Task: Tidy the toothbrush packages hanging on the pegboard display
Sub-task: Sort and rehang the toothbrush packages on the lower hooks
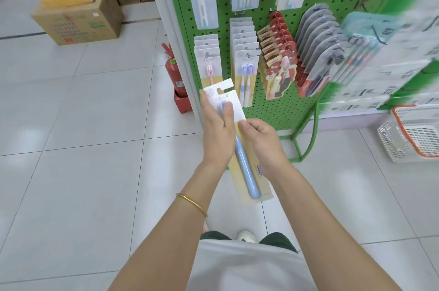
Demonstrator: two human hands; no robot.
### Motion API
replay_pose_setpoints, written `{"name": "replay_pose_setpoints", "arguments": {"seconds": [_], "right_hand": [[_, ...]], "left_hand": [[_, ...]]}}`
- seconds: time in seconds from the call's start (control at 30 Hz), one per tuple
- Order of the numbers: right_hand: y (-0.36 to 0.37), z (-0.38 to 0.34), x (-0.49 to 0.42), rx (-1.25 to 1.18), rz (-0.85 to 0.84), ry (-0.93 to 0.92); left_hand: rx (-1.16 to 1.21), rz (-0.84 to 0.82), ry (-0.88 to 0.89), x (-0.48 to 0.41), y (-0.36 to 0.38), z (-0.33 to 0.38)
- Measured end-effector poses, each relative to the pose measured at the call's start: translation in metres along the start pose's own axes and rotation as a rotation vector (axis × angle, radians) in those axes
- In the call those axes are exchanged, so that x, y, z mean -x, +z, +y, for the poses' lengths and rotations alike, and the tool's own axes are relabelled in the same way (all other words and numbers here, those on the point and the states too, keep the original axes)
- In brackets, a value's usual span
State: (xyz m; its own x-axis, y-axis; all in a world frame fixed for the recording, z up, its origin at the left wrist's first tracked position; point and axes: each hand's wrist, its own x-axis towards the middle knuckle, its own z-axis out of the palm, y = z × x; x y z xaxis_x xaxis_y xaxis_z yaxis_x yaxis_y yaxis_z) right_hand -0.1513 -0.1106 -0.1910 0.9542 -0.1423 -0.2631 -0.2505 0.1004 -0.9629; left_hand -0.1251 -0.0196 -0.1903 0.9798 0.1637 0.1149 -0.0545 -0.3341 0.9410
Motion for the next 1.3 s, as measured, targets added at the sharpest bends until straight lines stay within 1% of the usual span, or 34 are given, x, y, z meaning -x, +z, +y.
{"name": "replay_pose_setpoints", "arguments": {"seconds": [0.07,0.13,0.2,0.33,0.43,0.53,0.6,0.67,0.73,0.83,0.93,1.07,1.2,1.3], "right_hand": [[-0.001,-0.001,-0.001,-0.098,0.004,0.065],[-0.005,-0.004,-0.005,-0.114,0.006,0.083],[-0.008,-0.006,-0.011,-0.130,0.024,0.115],[-0.016,-0.007,-0.021,-0.235,0.094,0.197],[-0.017,-0.011,-0.025,-0.334,0.166,0.193],[-0.015,-0.013,-0.029,-0.374,0.285,0.185],[-0.012,-0.016,-0.029,-0.385,0.330,0.181],[-0.011,-0.019,-0.029,-0.396,0.337,0.173],[-0.010,-0.021,-0.029,-0.407,0.308,0.165],[-0.012,-0.022,-0.029,-0.444,0.257,0.188],[-0.016,-0.027,-0.028,-0.504,0.176,0.183],[-0.025,-0.027,-0.028,-0.475,0.072,0.193],[-0.028,-0.029,-0.029,-0.345,0.112,0.145],[-0.031,-0.029,-0.028,-0.285,0.098,0.129]], "left_hand": [[-0.106,-0.094,0.042,0.011,-0.002,-0.001],[-0.197,-0.213,0.026,0.023,-0.004,-0.002],[-0.215,-0.331,-0.004,0.031,-0.007,-0.003],[-0.247,-0.619,-0.039,0.035,-0.015,0.001],[-0.262,-0.726,-0.091,0.036,-0.021,0.003],[-0.348,-0.772,-0.104,0.036,-0.026,0.005],[-0.437,-0.795,-0.121,0.037,-0.027,0.007],[-0.508,-0.795,-0.120,0.038,-0.027,0.009],[-0.563,-0.786,-0.096,0.038,-0.025,0.011],[-0.558,-0.786,-0.088,0.037,-0.022,0.012],[-0.482,-0.814,-0.135,0.031,-0.020,0.009],[-0.267,-0.833,-0.249,0.024,-0.012,0.002],[-0.086,-0.755,-0.354,0.027,0.000,0.000],[0.089,-0.715,-0.460,0.026,0.001,0.001]]}}
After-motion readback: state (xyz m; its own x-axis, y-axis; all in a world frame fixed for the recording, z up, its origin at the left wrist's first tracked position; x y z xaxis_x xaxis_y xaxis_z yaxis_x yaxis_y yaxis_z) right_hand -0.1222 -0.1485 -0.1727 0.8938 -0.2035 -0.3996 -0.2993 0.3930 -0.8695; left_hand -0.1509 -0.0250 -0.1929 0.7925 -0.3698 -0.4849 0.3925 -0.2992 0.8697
